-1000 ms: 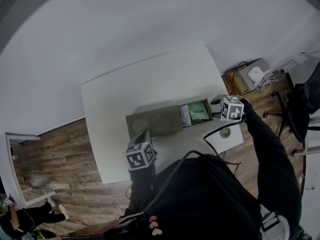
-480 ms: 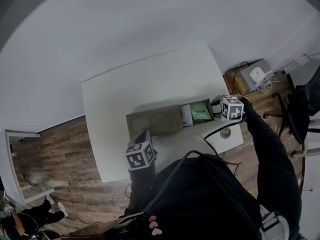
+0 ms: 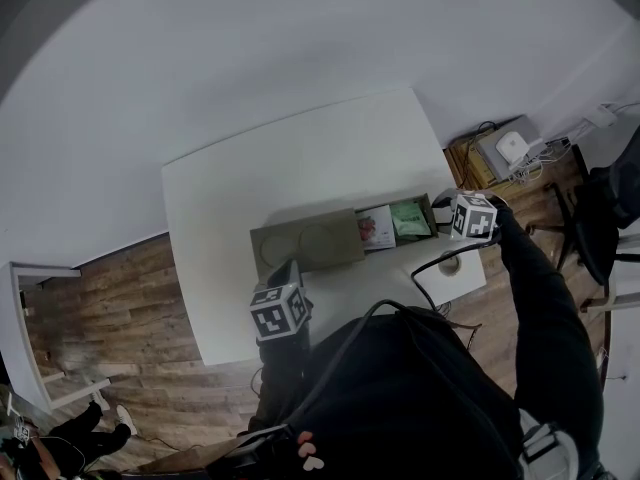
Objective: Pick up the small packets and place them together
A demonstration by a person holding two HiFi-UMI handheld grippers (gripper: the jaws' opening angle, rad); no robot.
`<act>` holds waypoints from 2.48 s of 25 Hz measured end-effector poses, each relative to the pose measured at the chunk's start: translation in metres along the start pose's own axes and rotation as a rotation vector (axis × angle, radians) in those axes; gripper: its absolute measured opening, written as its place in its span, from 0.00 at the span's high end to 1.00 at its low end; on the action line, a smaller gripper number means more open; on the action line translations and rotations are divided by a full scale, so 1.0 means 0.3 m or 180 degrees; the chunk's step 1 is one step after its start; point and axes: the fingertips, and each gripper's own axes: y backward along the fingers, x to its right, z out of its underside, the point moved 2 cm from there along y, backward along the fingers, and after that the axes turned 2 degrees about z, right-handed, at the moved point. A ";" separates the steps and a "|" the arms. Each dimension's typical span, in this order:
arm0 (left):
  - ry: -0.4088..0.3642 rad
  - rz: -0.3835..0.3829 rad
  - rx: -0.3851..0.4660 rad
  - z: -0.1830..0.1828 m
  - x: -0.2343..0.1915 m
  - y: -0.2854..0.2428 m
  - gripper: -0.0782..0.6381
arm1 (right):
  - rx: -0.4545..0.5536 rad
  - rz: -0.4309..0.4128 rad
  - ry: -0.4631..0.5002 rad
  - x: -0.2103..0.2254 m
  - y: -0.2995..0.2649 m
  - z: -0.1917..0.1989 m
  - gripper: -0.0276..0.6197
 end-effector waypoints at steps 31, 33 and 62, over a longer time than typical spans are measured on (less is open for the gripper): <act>0.0176 0.0036 0.0261 -0.054 0.009 0.112 0.89 | 0.0721 -0.0170 -0.2847 0.042 0.014 -0.371 0.74; 0.0170 0.0035 0.0268 -0.056 0.005 0.121 0.89 | 0.0668 -0.0225 -0.2898 0.040 -0.004 -0.371 0.76; 0.0079 0.0030 0.0192 -0.048 0.002 0.126 0.89 | 0.1031 -0.0124 -0.2687 0.032 0.092 -0.395 0.96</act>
